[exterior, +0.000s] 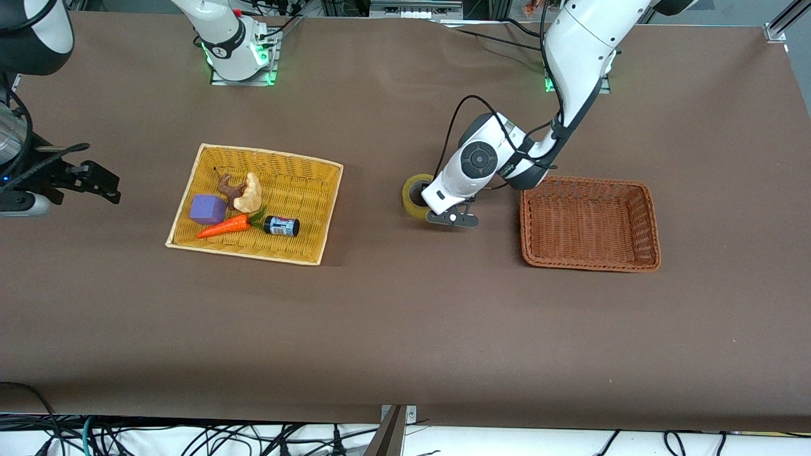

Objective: Transfer tape with both arms
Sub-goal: 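Grasp the tape with the left gripper and carry it over the basket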

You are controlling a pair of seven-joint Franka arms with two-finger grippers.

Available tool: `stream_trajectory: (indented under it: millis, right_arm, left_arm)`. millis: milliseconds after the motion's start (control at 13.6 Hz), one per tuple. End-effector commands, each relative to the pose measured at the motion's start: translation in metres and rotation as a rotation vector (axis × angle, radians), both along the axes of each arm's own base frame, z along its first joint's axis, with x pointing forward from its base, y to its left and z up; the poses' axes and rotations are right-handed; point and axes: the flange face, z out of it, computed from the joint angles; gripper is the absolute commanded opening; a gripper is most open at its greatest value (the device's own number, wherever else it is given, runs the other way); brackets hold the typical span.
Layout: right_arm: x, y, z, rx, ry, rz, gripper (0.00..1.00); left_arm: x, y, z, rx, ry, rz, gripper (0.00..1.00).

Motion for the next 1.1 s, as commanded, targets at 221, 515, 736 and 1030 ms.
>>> stream_trajectory:
  millis: [221,515,736,1030]
  right_arm:
    - [-0.007,-0.009,-0.003,0.029,0.04,0.021,1.0]
    - [-0.007,-0.004,-0.005,0.03,0.045,0.026,1.0]
    - [-0.005,0.004,-0.007,0.029,0.05,0.038,1.0]
    - [-0.01,0.001,-0.004,0.025,0.071,0.034,1.0]
  left_arm:
    - [0.046,0.04,0.086,0.068,-0.002,0.026,0.0]
    - [0.085,0.127,0.129,0.185,0.051,-0.011,0.0]
    - [0.108,0.223,0.128,0.196,0.09,-0.127,0.0]
    - [0.103,0.31,0.075,0.153,0.177,-0.215,0.0]
